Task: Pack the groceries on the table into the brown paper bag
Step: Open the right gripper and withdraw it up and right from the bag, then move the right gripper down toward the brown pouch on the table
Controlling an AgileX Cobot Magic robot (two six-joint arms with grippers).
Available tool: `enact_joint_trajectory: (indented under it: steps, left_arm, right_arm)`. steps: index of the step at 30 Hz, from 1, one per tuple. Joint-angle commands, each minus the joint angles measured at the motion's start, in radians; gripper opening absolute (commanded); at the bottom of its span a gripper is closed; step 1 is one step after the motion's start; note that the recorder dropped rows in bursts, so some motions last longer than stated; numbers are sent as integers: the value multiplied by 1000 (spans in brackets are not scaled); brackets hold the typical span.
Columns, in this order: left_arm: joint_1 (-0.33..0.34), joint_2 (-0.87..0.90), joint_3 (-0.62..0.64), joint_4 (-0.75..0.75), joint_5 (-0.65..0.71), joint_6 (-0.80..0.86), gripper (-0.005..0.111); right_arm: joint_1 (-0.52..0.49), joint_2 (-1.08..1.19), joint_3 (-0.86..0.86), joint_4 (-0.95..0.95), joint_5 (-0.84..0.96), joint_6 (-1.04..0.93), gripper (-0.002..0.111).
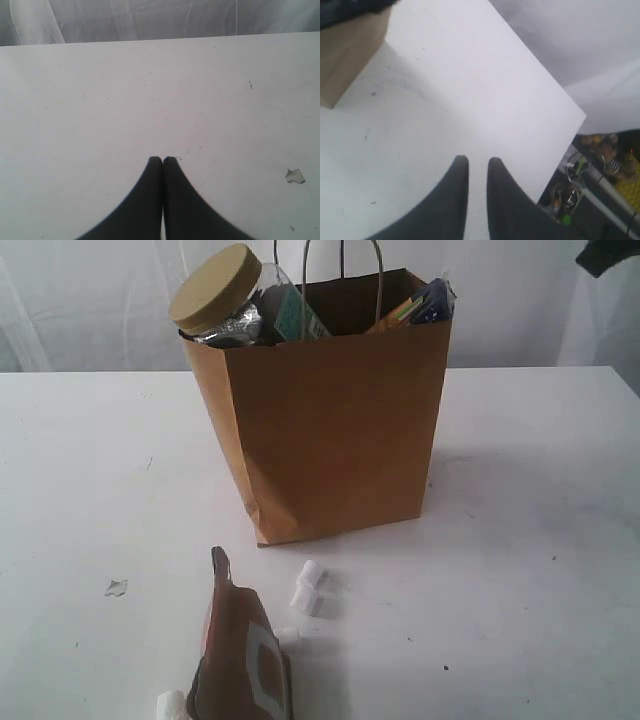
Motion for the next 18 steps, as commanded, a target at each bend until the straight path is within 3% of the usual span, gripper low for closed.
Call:
enact_joint_trajectory:
  steps: [1, 10, 15, 18]
  left_arm:
    - [1, -5, 3, -1, -3, -2, 0]
    - [1, -5, 3, -1, -3, -2, 0]
    - [1, -5, 3, -1, -3, -2, 0]
    - [1, -5, 3, -1, -3, -2, 0]
  right_arm:
    - [-50, 13, -3, -31, 9, 177, 3]
    - [-213, 7, 40, -13, -6, 390, 0]
    - [-265, -55, 160, 131, -152, 414, 0]
    - [-269, -164, 329, 299, -352, 414, 0]
